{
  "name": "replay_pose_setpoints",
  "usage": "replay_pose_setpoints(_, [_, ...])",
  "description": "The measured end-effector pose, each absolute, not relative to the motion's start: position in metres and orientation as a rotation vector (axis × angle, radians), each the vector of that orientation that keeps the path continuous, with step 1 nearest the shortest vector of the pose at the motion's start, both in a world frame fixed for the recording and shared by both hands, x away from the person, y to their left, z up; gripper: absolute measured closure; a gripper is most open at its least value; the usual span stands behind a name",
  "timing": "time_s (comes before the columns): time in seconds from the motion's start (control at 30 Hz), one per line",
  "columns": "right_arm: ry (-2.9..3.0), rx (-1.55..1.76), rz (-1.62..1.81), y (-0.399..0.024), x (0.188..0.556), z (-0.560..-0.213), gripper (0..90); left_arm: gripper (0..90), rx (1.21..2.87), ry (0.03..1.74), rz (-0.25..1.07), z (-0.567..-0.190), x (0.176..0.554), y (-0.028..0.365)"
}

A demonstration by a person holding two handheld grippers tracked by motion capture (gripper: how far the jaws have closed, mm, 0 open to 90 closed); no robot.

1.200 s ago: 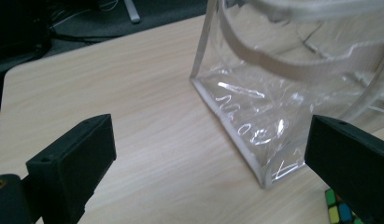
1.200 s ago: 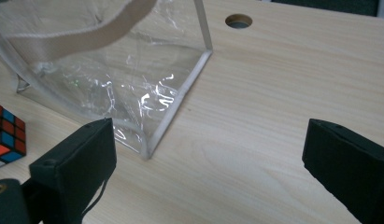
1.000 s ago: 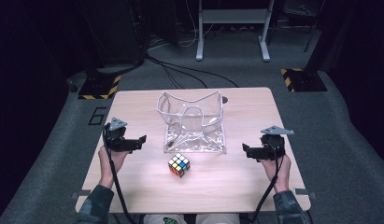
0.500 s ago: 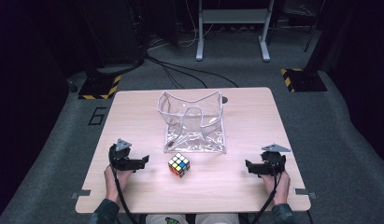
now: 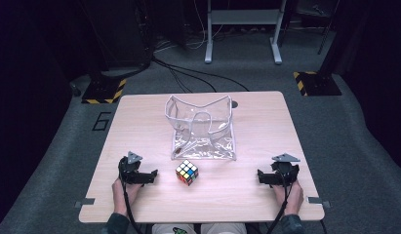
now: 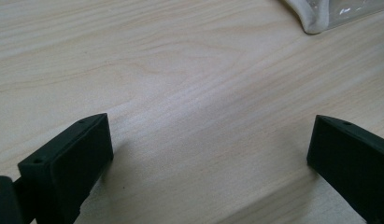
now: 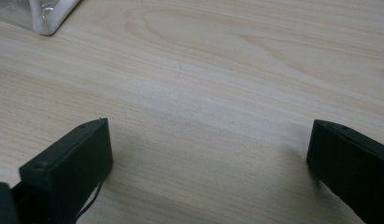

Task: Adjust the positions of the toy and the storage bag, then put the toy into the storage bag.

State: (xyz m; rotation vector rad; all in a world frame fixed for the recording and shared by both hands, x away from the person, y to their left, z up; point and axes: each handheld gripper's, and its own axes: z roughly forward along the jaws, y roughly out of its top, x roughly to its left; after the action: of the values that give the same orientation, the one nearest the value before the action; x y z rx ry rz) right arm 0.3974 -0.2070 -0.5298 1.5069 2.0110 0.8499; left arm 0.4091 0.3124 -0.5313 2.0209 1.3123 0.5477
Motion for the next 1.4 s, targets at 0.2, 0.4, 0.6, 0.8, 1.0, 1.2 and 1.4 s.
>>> replay_pose_setpoints(0.2, [2.039, 1.491, 0.868, -0.208, 0.400, -0.530, 0.0, 0.1, 2.023, 1.314, 0.547, -0.531, 0.409, 0.312])
replay_pose_setpoints(0.4, [2.043, 1.486, 0.870, -0.208, 0.403, -0.530, 0.0, 0.0, 2.016, 1.317, 0.550, -0.531, 0.407, 0.311])
replay_pose_setpoints(0.6, [2.045, 1.484, 0.872, -0.208, 0.406, -0.530, 0.0, 0.0, 2.031, 1.306, 0.543, -0.531, 0.406, 0.310])
replay_pose_setpoints(0.8, [2.058, 1.475, 0.881, -0.209, 0.408, -0.530, 0.0, 0.0, 2.009, 1.303, 0.516, -0.530, 0.403, 0.308])
replay_pose_setpoints(1.0, [2.057, 1.477, 0.881, -0.209, 0.408, -0.530, 0.0, 0.0, 2.004, 1.296, 0.471, -0.528, 0.401, 0.305])
replay_pose_setpoints(1.2, [2.057, 1.476, 0.881, -0.209, 0.408, -0.530, 0.0, 0.0, 1.976, 1.250, 0.451, -0.514, 0.400, 0.295])
replay_pose_setpoints(1.4, [2.057, 1.476, 0.881, -0.209, 0.408, -0.530, 0.0, 0.0, 1.997, 1.181, 0.449, -0.502, 0.401, 0.278])
